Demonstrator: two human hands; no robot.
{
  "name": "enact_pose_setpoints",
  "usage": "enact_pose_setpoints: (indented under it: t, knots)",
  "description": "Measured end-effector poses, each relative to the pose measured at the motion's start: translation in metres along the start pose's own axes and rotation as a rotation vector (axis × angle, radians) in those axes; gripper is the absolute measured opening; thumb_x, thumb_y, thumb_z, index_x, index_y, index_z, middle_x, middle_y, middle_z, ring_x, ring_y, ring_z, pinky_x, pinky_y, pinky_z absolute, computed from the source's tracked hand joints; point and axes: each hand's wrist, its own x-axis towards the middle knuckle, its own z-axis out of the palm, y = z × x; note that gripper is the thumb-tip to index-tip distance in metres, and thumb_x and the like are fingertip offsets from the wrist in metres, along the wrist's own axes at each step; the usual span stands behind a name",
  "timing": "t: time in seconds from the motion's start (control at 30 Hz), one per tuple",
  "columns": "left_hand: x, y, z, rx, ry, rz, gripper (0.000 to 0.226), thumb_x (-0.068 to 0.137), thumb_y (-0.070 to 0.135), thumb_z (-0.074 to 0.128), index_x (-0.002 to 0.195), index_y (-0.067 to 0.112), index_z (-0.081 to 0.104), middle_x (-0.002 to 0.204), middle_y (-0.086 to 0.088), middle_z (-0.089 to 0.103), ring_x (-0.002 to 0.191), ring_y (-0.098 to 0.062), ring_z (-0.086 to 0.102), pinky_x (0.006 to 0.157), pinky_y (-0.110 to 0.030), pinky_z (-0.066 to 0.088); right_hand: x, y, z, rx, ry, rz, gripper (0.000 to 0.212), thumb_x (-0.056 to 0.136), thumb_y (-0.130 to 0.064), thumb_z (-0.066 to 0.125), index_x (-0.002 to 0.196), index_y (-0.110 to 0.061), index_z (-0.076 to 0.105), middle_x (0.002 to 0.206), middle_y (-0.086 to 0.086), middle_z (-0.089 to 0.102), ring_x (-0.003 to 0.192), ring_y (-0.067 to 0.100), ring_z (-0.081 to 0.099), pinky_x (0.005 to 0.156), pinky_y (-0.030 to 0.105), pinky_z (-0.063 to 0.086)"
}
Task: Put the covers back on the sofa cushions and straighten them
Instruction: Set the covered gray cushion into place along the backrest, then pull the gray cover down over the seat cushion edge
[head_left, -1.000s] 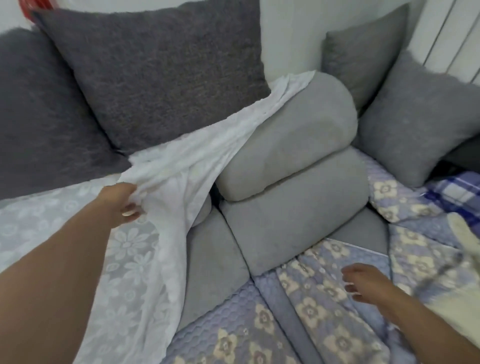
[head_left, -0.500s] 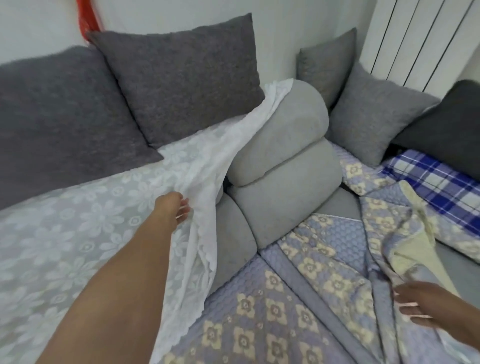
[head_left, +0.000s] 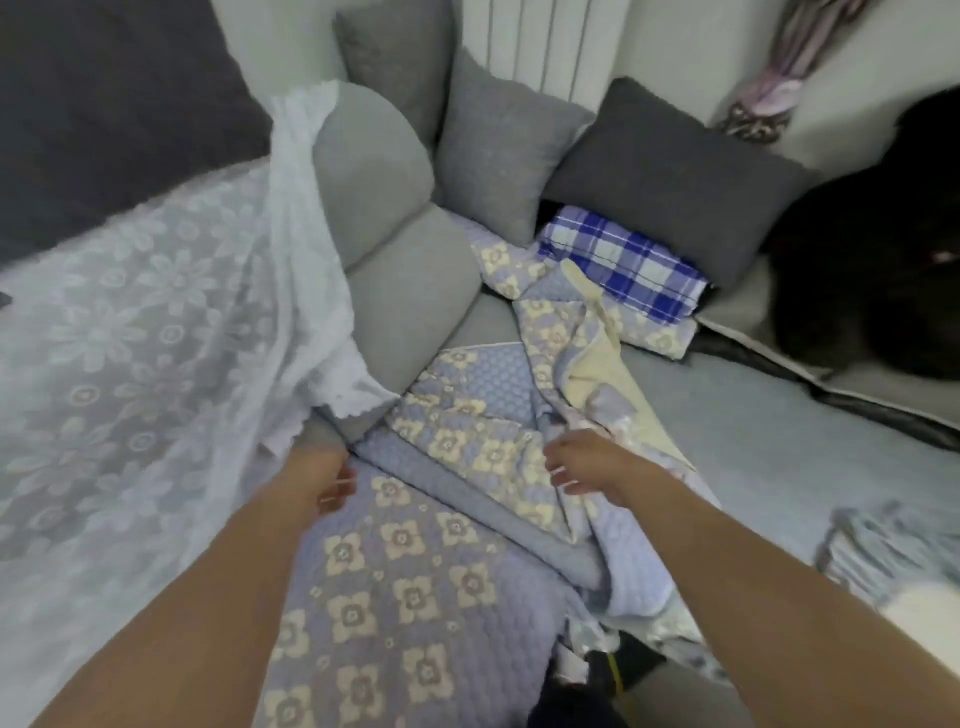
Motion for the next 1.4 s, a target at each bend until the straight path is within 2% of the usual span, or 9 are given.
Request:
enact_pose_setpoints:
  t: [0.17,0.3,0.4,0.67,0.9,1.03,1.27,1.37,1.4]
  knots:
    - [-0.023,-0.068,0.148,0.336,-0.288,-0.022,0.017,0.100,0.022,0.057,0.102,0.006,0.065,0.094,-0.013,0.070,0.080,-0.029,0.067,0.071,-0.037,0.052,-0.025,0.115,-0.051,-0.154,0.055,0.074,0.009,0.099,-0.013,0.050,0.105,-0.019,0.052,0.104,0.005,0.057,0.090,0.021,0.056,0.089,0.036,0.054]
    - [-0.049,-0.072,0.230,0.517,-0.371,-0.024,0.021,0.100,0.025,0.057,0.103,0.006,0.065,0.093,-0.010,0.069,0.078,-0.025,0.066,0.067,-0.033,0.052,-0.043,0.239,-0.129,-0.021,0.205,0.318,0.008,0.097,-0.012,0.049,0.103,-0.016,0.050,0.105,0.009,0.056,0.089,0.025,0.057,0.089,0.039,0.055]
    - [-0.060,-0.061,0.302,0.601,-0.317,0.027,0.018,0.100,0.020,0.053,0.096,0.005,0.062,0.093,-0.013,0.065,0.074,-0.024,0.060,0.068,-0.032,0.048,-0.057,0.326,-0.193,0.032,0.299,0.414,0.017,0.096,-0.009,0.047,0.081,-0.018,0.050,0.101,0.011,0.057,0.080,0.024,0.057,0.087,0.039,0.056]
    - [-0.108,-0.121,0.549,0.795,-0.387,0.090,0.014,0.096,0.012,0.051,0.094,0.005,0.064,0.080,-0.012,0.063,0.066,-0.023,0.057,0.060,-0.027,0.041,-0.098,0.528,-0.338,0.162,0.322,0.643,0.030,0.096,-0.008,0.045,0.070,-0.022,0.041,0.100,0.012,0.054,0.077,0.023,0.054,0.079,0.033,0.054]
    - [-0.141,-0.161,0.683,1.028,-0.583,0.166,0.017,0.093,0.009,0.050,0.094,0.014,0.066,0.081,-0.007,0.069,0.064,-0.020,0.058,0.060,-0.026,0.042,-0.082,0.607,-0.401,0.433,0.380,0.726,0.023,0.093,-0.005,0.050,0.074,-0.017,0.048,0.098,0.015,0.058,0.083,0.026,0.057,0.076,0.035,0.053]
    - [-0.105,-0.182,0.733,1.215,-0.586,0.250,0.011,0.092,0.016,0.057,0.091,0.022,0.067,0.093,-0.005,0.071,0.086,-0.025,0.066,0.082,-0.034,0.053,0.000,0.611,-0.409,0.612,0.373,0.627,0.010,0.088,-0.002,0.053,0.090,-0.001,0.063,0.092,0.015,0.062,0.084,0.029,0.064,0.069,0.034,0.051]
    - [-0.037,-0.229,0.787,1.317,-0.573,0.318,0.014,0.095,0.020,0.057,0.106,0.024,0.064,0.099,0.000,0.068,0.084,-0.016,0.066,0.070,-0.025,0.049,0.153,0.599,-0.406,1.083,0.728,0.514,0.048,0.082,-0.016,0.065,0.127,-0.011,0.050,0.117,0.011,0.060,0.104,0.032,0.062,0.094,0.041,0.053]
    - [-0.031,-0.234,0.800,1.292,-0.634,0.238,0.013,0.096,0.021,0.057,0.106,0.025,0.065,0.103,0.000,0.068,0.092,-0.017,0.067,0.081,-0.031,0.050,0.162,0.601,-0.401,1.475,0.564,0.419,0.040,0.082,-0.013,0.064,0.121,-0.006,0.062,0.113,0.019,0.069,0.092,0.030,0.066,0.081,0.041,0.058]
    - [-0.030,-0.235,0.807,1.275,-0.652,0.222,0.013,0.097,0.020,0.057,0.106,0.024,0.065,0.104,0.000,0.068,0.092,-0.017,0.067,0.081,-0.032,0.050,0.151,0.604,-0.398,1.611,0.457,0.319,0.036,0.086,-0.016,0.065,0.121,-0.005,0.065,0.114,0.020,0.070,0.096,0.030,0.068,0.089,0.044,0.057]
